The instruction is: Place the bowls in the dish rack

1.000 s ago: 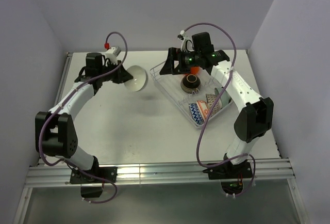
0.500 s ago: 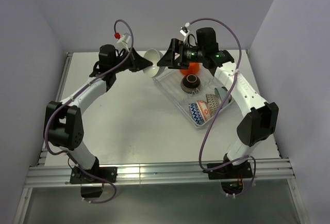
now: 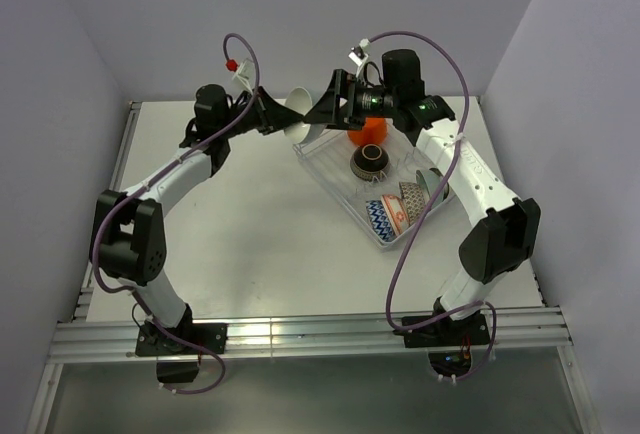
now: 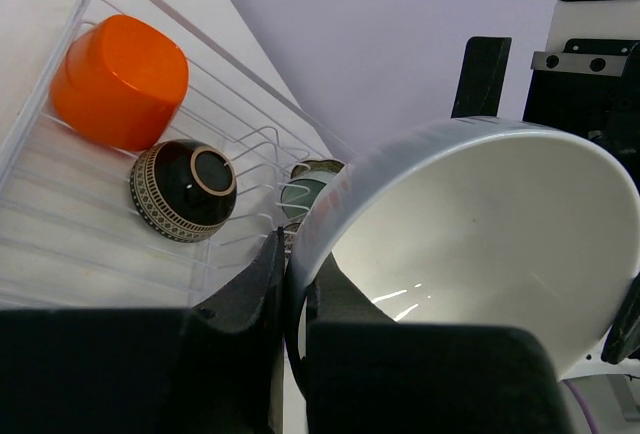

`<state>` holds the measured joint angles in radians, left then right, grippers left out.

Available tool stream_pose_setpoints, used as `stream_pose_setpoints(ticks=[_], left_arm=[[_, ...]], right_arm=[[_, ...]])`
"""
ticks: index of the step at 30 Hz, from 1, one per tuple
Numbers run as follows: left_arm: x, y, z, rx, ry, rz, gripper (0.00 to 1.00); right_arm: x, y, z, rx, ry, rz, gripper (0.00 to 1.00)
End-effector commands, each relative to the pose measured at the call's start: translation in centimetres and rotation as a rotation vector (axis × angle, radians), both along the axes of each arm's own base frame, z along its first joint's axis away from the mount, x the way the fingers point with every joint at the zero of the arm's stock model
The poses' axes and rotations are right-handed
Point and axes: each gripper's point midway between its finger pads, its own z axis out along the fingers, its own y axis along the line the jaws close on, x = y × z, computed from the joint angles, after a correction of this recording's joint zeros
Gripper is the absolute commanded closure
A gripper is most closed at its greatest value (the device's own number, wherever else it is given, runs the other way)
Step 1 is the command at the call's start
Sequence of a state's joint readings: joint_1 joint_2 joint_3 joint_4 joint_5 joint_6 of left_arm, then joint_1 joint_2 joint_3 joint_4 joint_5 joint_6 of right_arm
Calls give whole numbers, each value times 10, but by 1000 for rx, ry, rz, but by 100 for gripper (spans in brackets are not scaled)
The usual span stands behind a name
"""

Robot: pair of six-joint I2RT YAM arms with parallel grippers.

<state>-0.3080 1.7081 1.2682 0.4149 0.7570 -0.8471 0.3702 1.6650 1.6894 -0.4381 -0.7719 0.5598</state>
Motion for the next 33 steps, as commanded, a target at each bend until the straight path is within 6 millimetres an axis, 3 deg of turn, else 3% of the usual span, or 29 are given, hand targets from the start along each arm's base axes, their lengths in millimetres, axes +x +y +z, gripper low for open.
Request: stream_pose_setpoints(ticks=[1,4,7,10,11,13,24,33], left_arm=[[-14,-10,46,-76,-121,-60,100],[-17,-13,46,-74,-119,-64,100],[-19,-16,42,-65,-114,-64,100],[-18,-17,39,-59,-103,-59,97],[-17,-17,38,-53,-101,-57,94],[-16,-17,37,-48,-98,-52,84],[-9,-18,18,0,-56,-49,52],[-6,-19,15,-7,-41,-46,48]], right_arm=[[5,2,29,60,-71,14,11],[3,4,30,67,-64,25,16],[2,3,31,70,-69,27,29],[1,1,33,66,-84,29,58],[1,2,32,66,-87,32,83],[2,1,33,65,-81,30,100],[23,-20,36,38,-108,-71,100],[23,-18,36,51,-97,-55,100]])
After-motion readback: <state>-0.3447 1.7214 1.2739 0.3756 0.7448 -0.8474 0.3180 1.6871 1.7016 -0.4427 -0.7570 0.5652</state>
